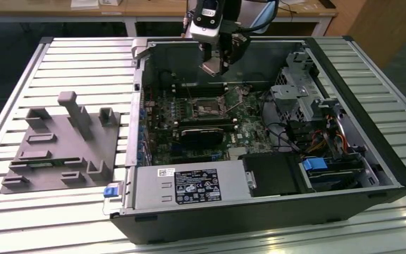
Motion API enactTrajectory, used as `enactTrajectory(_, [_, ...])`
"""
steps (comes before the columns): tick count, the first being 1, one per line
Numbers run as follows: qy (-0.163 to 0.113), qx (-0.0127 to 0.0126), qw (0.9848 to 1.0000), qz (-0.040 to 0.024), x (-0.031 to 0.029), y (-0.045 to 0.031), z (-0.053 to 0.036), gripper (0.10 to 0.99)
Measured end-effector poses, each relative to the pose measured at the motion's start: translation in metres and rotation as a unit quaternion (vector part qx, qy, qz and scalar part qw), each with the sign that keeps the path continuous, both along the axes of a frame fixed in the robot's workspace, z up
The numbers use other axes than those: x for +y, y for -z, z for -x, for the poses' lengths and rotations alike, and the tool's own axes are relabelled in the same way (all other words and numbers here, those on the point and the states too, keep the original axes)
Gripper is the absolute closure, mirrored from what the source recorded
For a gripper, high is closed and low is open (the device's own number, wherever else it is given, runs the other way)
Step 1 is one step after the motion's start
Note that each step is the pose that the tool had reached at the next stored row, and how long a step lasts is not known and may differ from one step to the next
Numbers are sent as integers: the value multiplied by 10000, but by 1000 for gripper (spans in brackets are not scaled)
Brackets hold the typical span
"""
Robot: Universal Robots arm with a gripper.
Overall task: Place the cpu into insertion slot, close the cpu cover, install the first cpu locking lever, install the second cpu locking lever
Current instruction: 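Place the cpu into insertion slot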
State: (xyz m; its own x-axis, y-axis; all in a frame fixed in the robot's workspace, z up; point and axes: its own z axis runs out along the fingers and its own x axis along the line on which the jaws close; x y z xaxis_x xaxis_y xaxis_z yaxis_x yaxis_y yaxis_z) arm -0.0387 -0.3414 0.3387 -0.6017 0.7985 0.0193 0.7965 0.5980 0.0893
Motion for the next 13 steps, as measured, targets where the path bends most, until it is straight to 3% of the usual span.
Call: enactTrajectory(13, [28,0,10000,0,0,38,2,549])
